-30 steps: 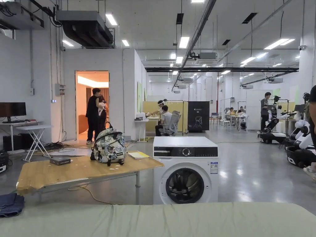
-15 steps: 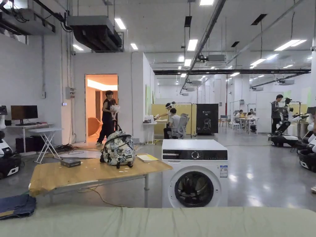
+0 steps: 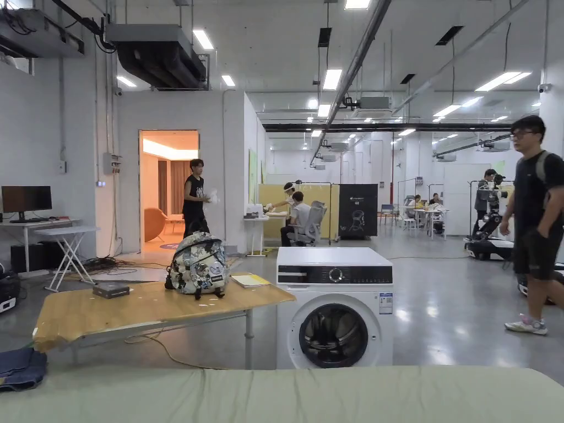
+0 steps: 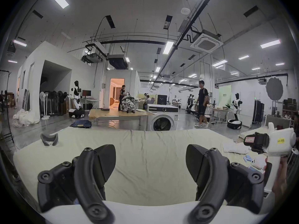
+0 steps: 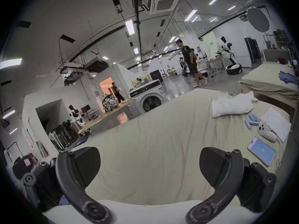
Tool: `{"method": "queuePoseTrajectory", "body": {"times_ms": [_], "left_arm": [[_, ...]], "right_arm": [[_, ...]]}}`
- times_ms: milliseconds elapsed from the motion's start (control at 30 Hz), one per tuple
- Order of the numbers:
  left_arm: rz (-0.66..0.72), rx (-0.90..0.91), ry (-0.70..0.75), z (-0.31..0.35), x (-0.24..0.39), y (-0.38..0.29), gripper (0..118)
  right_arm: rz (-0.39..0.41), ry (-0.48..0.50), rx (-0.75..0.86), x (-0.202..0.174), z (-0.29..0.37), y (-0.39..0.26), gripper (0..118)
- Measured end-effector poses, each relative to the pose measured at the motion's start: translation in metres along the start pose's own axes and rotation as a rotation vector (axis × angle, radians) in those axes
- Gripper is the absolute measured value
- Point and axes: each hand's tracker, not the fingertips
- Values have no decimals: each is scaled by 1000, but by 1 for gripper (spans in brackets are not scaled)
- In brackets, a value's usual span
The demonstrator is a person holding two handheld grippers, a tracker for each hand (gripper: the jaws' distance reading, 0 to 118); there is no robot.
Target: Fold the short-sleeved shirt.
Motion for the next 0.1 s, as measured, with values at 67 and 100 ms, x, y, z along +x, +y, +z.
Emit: {"method": "queuePoseTrajectory", "body": {"times_ms": [67,100], "left_arm": [[-4,3,-6,-1,2,-1,91],[-2,5,-8,-1,3,-1,90]], "right_arm": [[5,24,1,-1,1,-2,118],[15,41,11,-1,2,-3,118]]}}
